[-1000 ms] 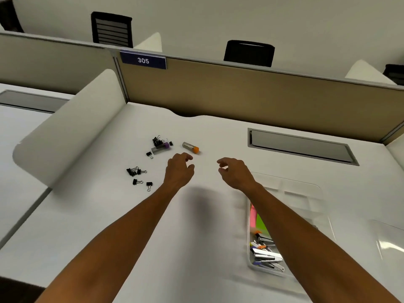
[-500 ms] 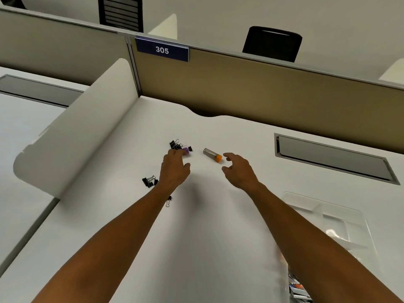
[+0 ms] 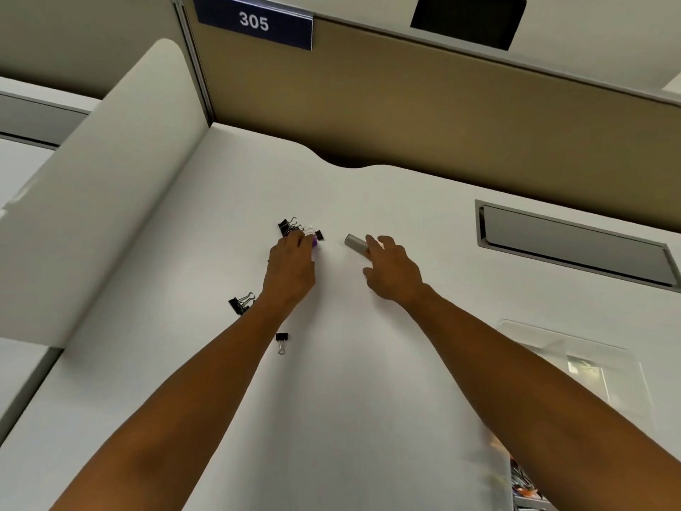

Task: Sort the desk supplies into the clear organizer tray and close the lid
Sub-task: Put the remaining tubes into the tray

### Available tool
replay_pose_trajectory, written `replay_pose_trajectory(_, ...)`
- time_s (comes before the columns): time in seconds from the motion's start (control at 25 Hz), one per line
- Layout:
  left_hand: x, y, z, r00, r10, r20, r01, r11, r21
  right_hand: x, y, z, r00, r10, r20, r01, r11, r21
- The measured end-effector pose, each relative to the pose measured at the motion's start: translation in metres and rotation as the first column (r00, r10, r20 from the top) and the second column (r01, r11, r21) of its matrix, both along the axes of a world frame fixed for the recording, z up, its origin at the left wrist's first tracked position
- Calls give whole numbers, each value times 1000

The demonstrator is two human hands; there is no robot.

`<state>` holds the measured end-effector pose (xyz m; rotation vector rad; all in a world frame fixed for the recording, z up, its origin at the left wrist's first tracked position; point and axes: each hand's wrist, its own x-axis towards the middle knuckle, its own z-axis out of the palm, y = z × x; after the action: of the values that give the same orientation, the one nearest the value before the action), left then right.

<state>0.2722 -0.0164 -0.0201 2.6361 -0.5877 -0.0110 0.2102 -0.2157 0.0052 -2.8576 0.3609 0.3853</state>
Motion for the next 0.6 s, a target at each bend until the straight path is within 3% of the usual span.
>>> replay_pose_trajectory(0.16,3,-2,-6,1000,13,7,-13,1000,-4,4,3,-9,998,46,39,-44,998,-46)
replay_pose_trajectory(0.36,4,-6,-7,999,8,45,-9,999,32,3,10,-11,986,-116,120,114,993,23)
replay_pose_trajectory(0.6,-9,-8,3,999,25,-27,-26,999,-36,-15,14,1,949,-295,113,257,929,265)
